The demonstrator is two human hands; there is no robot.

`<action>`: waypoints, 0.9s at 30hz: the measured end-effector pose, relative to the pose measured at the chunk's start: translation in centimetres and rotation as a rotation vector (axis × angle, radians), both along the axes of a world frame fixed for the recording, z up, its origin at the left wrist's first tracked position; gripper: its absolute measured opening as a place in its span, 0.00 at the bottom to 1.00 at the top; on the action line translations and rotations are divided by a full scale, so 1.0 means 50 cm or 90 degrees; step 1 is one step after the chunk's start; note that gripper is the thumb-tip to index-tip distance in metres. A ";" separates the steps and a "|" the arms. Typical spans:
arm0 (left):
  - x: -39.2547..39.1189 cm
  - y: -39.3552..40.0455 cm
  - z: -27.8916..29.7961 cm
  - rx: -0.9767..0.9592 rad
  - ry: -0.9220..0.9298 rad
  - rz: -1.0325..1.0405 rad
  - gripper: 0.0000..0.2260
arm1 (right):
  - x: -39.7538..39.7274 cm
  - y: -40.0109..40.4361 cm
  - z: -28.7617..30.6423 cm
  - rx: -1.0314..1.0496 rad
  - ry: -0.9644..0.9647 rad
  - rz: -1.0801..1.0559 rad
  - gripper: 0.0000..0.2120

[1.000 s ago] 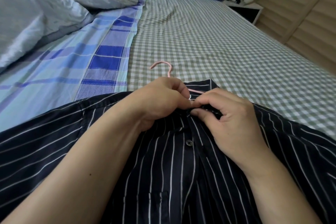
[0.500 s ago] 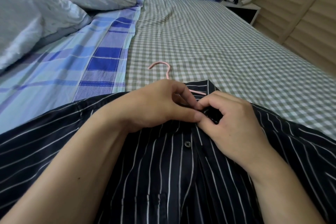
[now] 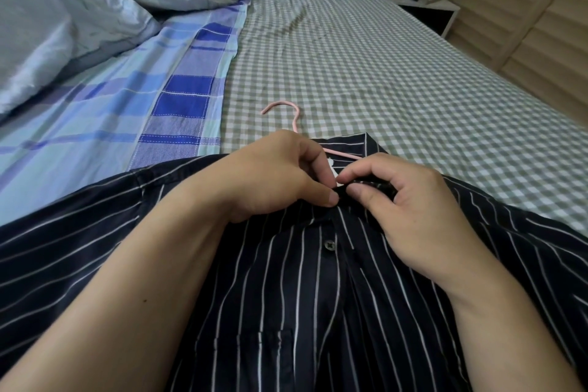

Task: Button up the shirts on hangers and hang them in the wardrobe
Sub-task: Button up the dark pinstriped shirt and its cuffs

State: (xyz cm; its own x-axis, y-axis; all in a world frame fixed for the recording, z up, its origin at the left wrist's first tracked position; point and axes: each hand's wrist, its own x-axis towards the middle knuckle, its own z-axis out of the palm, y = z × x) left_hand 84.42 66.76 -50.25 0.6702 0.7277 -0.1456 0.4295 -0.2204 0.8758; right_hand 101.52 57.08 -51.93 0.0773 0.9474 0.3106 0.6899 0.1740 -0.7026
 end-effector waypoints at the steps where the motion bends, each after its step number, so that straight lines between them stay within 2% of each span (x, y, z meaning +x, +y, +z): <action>1: 0.000 0.000 -0.001 -0.002 -0.002 0.000 0.06 | -0.001 0.001 -0.001 0.002 -0.001 -0.002 0.12; 15: 0.001 0.007 -0.014 -0.045 -0.051 -0.031 0.09 | 0.009 -0.001 0.003 -0.071 0.024 0.010 0.08; 19: 0.001 0.003 -0.005 -0.023 -0.009 -0.022 0.05 | 0.010 0.000 -0.001 -0.076 -0.031 0.005 0.10; 27: 0.004 -0.008 0.008 0.016 0.042 -0.014 0.03 | 0.001 0.002 -0.007 -0.017 -0.053 -0.029 0.07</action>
State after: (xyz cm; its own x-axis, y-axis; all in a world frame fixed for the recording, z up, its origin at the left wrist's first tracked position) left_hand 84.60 66.36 -49.86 0.6760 0.7168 -0.1709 0.4803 -0.2527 0.8399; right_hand 101.59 57.17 -52.26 0.0955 0.9514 0.2928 0.7532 0.1232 -0.6461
